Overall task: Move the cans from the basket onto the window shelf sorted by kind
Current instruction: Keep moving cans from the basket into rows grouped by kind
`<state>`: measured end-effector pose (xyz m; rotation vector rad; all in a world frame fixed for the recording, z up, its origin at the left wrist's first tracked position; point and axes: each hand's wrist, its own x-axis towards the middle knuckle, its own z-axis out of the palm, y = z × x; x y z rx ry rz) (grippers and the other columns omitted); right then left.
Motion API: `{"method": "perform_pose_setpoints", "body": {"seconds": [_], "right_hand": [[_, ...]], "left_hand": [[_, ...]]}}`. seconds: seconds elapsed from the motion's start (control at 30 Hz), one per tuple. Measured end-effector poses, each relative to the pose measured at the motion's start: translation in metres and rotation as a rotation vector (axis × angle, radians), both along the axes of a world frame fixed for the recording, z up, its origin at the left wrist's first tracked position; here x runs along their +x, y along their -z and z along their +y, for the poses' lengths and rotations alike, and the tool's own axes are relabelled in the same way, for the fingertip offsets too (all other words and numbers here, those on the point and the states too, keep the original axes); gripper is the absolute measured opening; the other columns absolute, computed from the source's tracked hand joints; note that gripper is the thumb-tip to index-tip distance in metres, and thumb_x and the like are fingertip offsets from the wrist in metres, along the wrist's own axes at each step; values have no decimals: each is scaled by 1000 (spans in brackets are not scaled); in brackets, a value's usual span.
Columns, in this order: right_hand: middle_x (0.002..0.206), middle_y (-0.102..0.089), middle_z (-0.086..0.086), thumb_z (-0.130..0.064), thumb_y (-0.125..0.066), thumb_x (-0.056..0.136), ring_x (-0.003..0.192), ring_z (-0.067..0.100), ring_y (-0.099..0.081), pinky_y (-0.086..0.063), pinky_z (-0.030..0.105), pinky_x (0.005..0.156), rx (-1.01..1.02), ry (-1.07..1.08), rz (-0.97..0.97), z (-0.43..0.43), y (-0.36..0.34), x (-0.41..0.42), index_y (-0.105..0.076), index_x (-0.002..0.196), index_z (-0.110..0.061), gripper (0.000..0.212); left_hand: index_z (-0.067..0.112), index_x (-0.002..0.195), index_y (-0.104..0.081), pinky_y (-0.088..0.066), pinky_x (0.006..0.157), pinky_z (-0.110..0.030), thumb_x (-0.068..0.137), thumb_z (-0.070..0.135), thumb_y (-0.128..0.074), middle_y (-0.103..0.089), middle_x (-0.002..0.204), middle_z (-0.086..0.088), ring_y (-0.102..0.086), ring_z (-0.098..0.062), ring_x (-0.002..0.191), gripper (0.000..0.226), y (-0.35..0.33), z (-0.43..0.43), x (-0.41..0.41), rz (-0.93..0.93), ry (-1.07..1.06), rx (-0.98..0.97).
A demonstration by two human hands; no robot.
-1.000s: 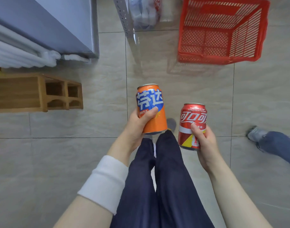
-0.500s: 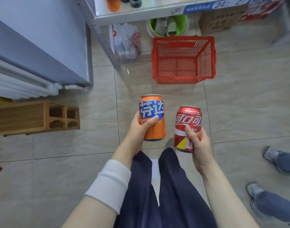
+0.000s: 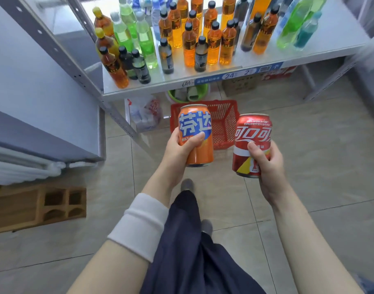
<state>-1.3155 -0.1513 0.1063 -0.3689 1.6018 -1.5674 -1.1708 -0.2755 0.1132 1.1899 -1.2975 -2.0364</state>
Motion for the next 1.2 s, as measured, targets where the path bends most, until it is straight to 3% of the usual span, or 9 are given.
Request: {"method": "perform_pose_setpoints", "body": {"seconds": [0.13,0.23,0.33,0.57,0.73,0.83,1.0,1.1,1.2], "right_hand": [[97,-69,0,-59,-83,44,87,14,-69,-53,23,67,-67,35,31,-50,-27,-28,-54,113,-12,88],[91,-71,-1,-62,-83,39,84,15,-69,-54,24,66,-124,28,59,-93,-52,-48,-54,114,-10,96],[88,-72,-3,-63,-83,39,81,14,-70,-54,23,63,-172,9,84,-141,-77,-65,-53,116,-10,98],[95,-70,-1,-66,-80,42,85,15,-69,-54,26,66,-252,-26,163,-229,-121,-88,-55,116,-13,94],[99,-68,4,-67,-78,43,87,16,-69,-53,24,66,-286,-90,223,-278,-144,-103,-54,118,-11,97],[98,-68,5,-68,-78,42,90,19,-68,-53,27,68,-318,-114,251,-306,-161,-114,-57,113,-14,92],[90,-70,-1,-72,-77,33,87,17,-68,-54,29,68,-366,-177,275,-352,-192,-136,-59,103,-25,86],[86,-71,-5,-74,-75,29,82,13,-69,-53,24,64,-377,-231,306,-375,-203,-148,-58,101,-27,88],[84,-71,-7,-62,-74,38,80,10,-69,-51,27,66,-367,-270,312,-397,-208,-159,-57,98,-28,71]], "left_hand": [[25,115,-52,-55,77,-32,53,48,-70,-65,112,-2,-65,-19,99,68,-33,-46,-33,41,33,-73],[30,108,-54,-54,71,-27,51,50,-70,-66,105,3,-66,-12,92,63,-61,-85,-56,71,37,-137],[30,101,-53,-53,64,-21,61,34,-79,-66,98,6,-65,-9,85,48,-87,-126,-72,106,22,-200],[31,95,-55,-53,57,-18,69,25,-76,-66,86,12,-65,4,67,34,-129,-202,-87,135,-59,-278],[37,93,-54,-53,60,-18,60,38,-78,-67,75,28,-63,8,69,41,-148,-244,-97,127,-60,-359],[36,98,-57,-56,70,-26,51,46,-75,-69,84,21,-66,0,78,51,-161,-268,-104,139,-78,-404],[37,95,-56,-52,60,-16,49,48,-72,-68,82,24,-66,2,77,50,-187,-303,-116,171,-125,-483],[35,96,-58,-54,64,-19,45,51,-69,-70,85,18,-67,-2,81,54,-199,-320,-122,181,-178,-510],[31,99,-60,-54,68,-24,46,50,-69,-71,89,9,-67,-10,85,57,-205,-338,-125,197,-240,-528]]}}
